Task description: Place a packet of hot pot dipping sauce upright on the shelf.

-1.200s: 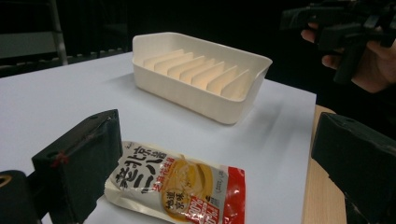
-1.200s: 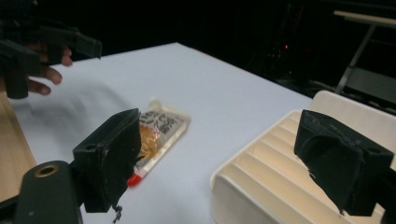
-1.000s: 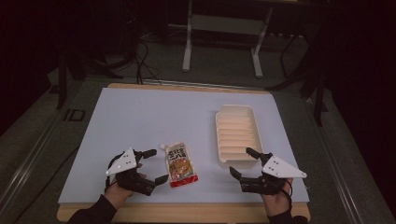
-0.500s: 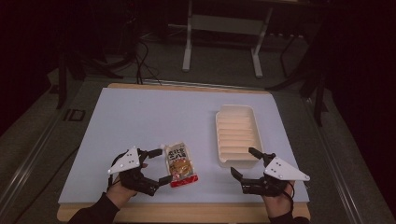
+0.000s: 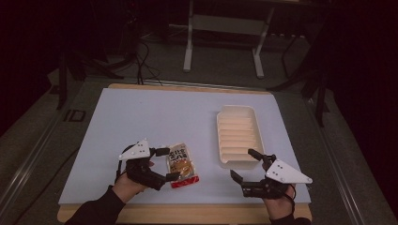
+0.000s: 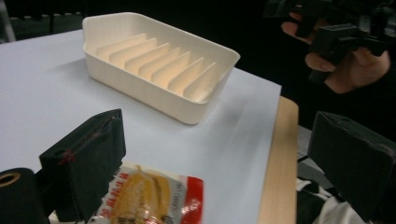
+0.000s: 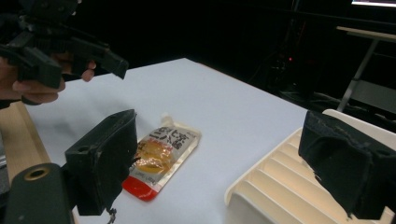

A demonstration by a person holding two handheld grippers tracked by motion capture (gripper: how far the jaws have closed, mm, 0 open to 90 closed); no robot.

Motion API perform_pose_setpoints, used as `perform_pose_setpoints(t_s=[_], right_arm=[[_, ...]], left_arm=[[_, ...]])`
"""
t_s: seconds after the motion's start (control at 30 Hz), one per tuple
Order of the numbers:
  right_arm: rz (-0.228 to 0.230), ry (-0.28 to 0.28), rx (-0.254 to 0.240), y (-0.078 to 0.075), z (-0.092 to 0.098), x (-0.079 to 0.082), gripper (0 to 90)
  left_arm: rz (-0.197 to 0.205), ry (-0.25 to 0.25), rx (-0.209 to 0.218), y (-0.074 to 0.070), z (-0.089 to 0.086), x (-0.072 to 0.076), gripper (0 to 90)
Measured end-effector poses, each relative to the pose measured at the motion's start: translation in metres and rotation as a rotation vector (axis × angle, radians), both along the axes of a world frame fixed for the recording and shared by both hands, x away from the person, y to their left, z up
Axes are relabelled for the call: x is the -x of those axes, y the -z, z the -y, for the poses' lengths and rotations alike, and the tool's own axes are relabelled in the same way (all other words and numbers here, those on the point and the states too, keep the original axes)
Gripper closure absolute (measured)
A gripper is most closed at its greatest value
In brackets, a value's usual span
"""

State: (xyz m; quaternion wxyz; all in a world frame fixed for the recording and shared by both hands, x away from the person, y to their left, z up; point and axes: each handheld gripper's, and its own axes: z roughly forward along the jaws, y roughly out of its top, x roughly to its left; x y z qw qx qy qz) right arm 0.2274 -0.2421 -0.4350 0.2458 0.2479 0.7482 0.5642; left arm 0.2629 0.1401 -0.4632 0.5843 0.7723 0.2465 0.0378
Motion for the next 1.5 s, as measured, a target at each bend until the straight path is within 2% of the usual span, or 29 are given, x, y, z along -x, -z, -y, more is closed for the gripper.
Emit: perform_pose_setpoints(t_s=[0.23, 0.53, 0.73, 0.77, 0.83, 1.0, 1.1, 1.2, 1.33, 1.5], right_arm=[[0.005, 0.014, -0.002, 0.000, -0.004, 0.000, 11.0], [-0.011, 0.021, -0.005, 0.000, -0.006, 0.001, 11.1], [0.003, 0.015, 0.001, 0.000, -0.009, 0.003, 11.1], [0.003, 0.009, 0.003, 0.000, -0.009, 0.003, 11.1], [-0.002, 0.002, 0.000, 0.000, -0.009, 0.002, 11.1], [-0.016, -0.003, -0.002, 0.001, -0.009, 0.001, 11.1], [-0.028, -0.002, -0.008, 0.002, -0.008, 0.000, 11.1], [-0.030, -0.001, -0.006, 0.003, -0.009, 0.000, 11.1], [-0.036, -0.006, -0.005, 0.003, -0.009, 0.000, 11.2], [-0.039, -0.011, -0.009, 0.004, -0.009, -0.001, 11.2]], left_arm=[[0.053, -0.015, -0.052, -0.005, 0.007, -0.015, 4.4], [0.064, -0.037, -0.087, -0.008, 0.012, -0.040, 5.8], [0.056, -0.048, -0.100, -0.006, 0.015, -0.054, 5.8], [0.065, -0.058, -0.099, -0.005, 0.017, -0.062, 7.6], [0.073, -0.071, -0.104, -0.003, 0.018, -0.067, 8.5], [0.082, -0.082, -0.144, 0.002, 0.019, -0.077, 10.6], [0.046, -0.069, -0.156, 0.008, 0.022, -0.086, 11.6], [0.029, -0.057, -0.174, 0.011, 0.025, -0.093, 11.8], [-0.002, -0.071, -0.171, 0.019, 0.022, -0.100, 14.4], [-0.025, -0.107, -0.203, 0.034, 0.015, -0.106, 16.4]])
